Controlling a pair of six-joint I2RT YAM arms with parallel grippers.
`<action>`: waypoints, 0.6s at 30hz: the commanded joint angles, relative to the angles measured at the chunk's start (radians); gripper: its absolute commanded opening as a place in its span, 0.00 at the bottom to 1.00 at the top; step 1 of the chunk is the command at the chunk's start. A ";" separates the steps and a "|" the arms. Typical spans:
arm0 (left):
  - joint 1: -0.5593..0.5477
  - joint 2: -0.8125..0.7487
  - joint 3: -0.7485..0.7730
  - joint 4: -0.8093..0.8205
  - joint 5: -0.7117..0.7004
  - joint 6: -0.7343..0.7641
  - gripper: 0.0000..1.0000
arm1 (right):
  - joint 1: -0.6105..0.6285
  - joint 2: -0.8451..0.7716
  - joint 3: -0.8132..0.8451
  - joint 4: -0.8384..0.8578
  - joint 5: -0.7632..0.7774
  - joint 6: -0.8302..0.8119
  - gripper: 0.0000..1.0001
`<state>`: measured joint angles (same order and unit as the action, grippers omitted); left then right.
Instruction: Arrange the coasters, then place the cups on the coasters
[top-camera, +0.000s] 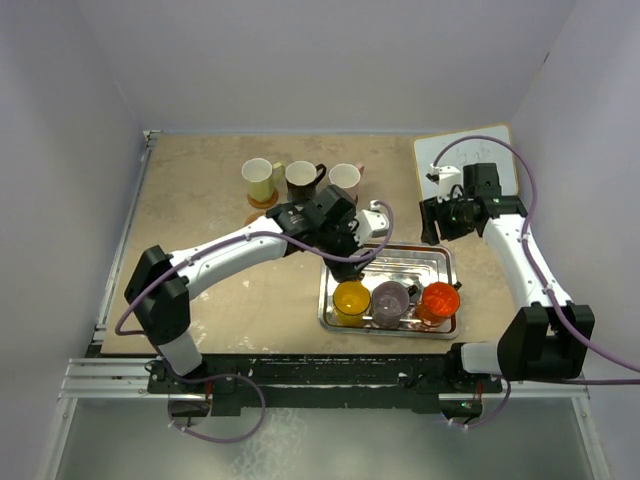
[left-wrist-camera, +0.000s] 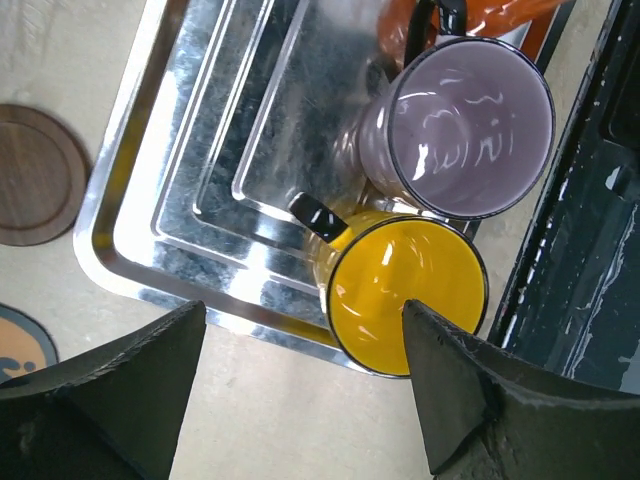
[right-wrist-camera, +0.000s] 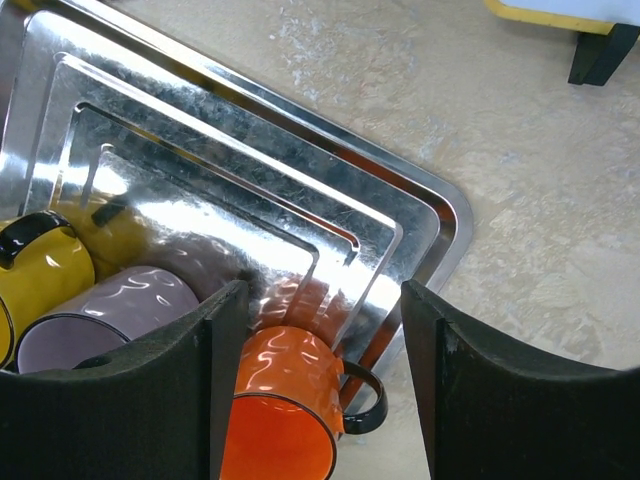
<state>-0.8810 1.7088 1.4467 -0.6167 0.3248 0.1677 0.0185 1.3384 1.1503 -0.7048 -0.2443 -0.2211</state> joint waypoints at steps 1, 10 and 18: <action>-0.047 -0.048 -0.034 -0.021 -0.087 -0.056 0.76 | -0.005 -0.038 -0.025 0.022 -0.021 0.001 0.66; -0.072 0.003 -0.062 -0.030 -0.160 -0.099 0.76 | -0.005 -0.039 -0.010 0.015 -0.038 0.006 0.66; -0.075 0.097 -0.024 -0.067 -0.161 -0.141 0.67 | -0.005 -0.062 -0.023 0.012 -0.024 0.004 0.66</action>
<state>-0.9554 1.7863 1.3830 -0.6792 0.1711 0.0628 0.0185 1.3209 1.1252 -0.6979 -0.2554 -0.2184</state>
